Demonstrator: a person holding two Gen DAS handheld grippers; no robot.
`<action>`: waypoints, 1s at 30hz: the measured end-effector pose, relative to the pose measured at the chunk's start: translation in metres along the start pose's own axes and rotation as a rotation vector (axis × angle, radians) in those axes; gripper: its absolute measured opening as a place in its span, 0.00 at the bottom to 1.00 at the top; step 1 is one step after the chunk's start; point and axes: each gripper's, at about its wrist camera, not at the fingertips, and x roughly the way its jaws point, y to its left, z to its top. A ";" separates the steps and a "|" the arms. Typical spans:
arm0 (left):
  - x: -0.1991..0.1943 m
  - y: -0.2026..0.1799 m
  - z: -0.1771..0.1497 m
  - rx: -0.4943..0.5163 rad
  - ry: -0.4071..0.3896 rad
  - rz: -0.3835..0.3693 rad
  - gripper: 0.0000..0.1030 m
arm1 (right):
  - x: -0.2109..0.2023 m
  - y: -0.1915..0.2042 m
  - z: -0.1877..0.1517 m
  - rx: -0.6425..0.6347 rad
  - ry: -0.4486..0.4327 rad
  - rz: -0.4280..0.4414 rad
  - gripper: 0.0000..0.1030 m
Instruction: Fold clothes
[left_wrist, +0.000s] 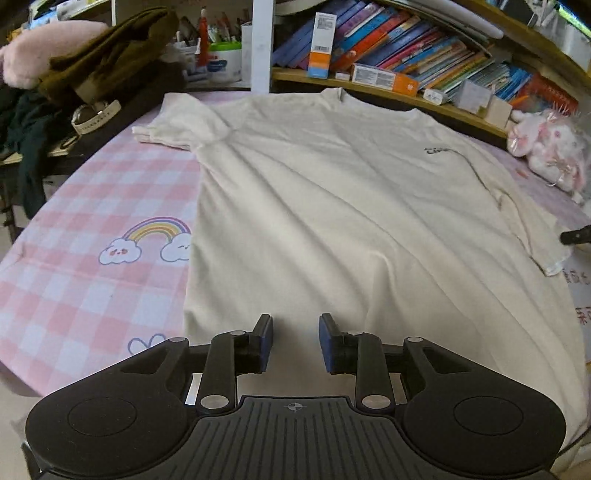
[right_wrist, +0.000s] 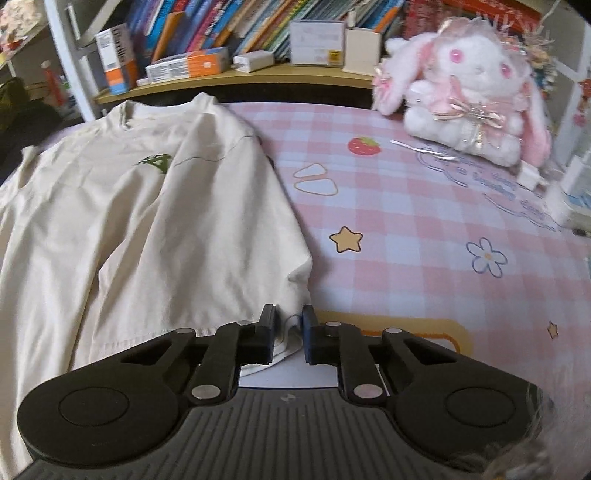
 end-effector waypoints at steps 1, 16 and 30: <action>0.000 -0.002 -0.001 0.000 0.003 0.009 0.27 | -0.001 -0.001 0.001 -0.009 0.002 0.003 0.11; 0.001 -0.006 0.000 -0.006 0.034 0.080 0.33 | 0.034 -0.097 0.062 -0.239 -0.005 -0.317 0.04; -0.035 0.038 -0.007 -0.058 -0.007 0.186 0.33 | 0.019 -0.081 0.056 -0.178 -0.067 -0.238 0.27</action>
